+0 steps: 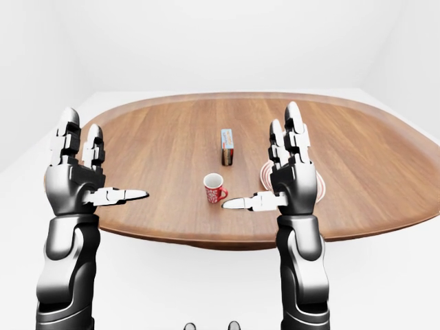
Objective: Pick up the red mug and put it on the plate
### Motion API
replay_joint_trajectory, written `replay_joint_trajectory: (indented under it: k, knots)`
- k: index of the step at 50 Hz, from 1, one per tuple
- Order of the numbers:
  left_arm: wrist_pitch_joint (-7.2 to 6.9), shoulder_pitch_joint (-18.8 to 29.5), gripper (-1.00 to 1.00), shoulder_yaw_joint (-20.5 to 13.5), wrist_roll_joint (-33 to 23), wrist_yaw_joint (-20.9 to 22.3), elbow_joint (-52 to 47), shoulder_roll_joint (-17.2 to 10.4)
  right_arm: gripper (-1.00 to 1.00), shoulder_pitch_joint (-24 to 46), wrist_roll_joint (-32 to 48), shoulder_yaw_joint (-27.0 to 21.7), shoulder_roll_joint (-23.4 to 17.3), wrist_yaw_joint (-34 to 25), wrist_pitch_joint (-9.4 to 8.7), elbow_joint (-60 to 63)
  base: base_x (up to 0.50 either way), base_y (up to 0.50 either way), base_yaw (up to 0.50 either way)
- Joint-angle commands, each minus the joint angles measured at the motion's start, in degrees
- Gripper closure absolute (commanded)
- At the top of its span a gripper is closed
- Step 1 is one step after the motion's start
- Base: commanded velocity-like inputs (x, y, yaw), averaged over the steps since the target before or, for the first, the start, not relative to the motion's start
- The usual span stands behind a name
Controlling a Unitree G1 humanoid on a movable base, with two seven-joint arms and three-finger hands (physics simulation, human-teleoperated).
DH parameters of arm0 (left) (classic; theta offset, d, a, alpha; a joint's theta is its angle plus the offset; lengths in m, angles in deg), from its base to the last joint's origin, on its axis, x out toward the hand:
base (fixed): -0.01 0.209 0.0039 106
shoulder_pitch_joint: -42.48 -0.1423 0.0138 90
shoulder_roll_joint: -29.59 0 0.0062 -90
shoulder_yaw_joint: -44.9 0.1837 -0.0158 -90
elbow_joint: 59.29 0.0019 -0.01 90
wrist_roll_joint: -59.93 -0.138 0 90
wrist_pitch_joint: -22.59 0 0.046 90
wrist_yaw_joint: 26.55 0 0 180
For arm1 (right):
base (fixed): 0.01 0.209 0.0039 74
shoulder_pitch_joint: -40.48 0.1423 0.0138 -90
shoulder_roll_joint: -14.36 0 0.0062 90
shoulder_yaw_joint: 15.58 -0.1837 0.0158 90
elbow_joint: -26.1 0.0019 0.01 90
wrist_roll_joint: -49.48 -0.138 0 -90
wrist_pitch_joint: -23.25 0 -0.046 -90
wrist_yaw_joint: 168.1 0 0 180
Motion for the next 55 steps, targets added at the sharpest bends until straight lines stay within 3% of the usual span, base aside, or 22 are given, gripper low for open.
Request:
replay_joint_trajectory:
  k: [1, 46, 55]
  knots:
    - [0.0, 0.3, -1.0, -0.2, 0.1, -0.1, 0.2, -0.1, -1.0, 0.0, -0.6, 0.0, -0.1, -0.1, 0.0, 0.1, 0.5, 0.0, 0.0]
    - [0.0, -0.2, -1.0, -0.6, 0.6, 0.1, -0.3, -0.2, -1.0, 0.3, 1.0, 0.2, -0.2, 1.1, 0.0, -0.5, 0.5, 0.0, 0.0]
    - [0.0, 0.0, -1.0, -0.7, 0.7, -0.1, -0.1, -0.3, -1.0, -1.5, 3.2, 3.2, -0.5, -2.0, 0.0, 0.3, 0.02, 0.0, 0.0]
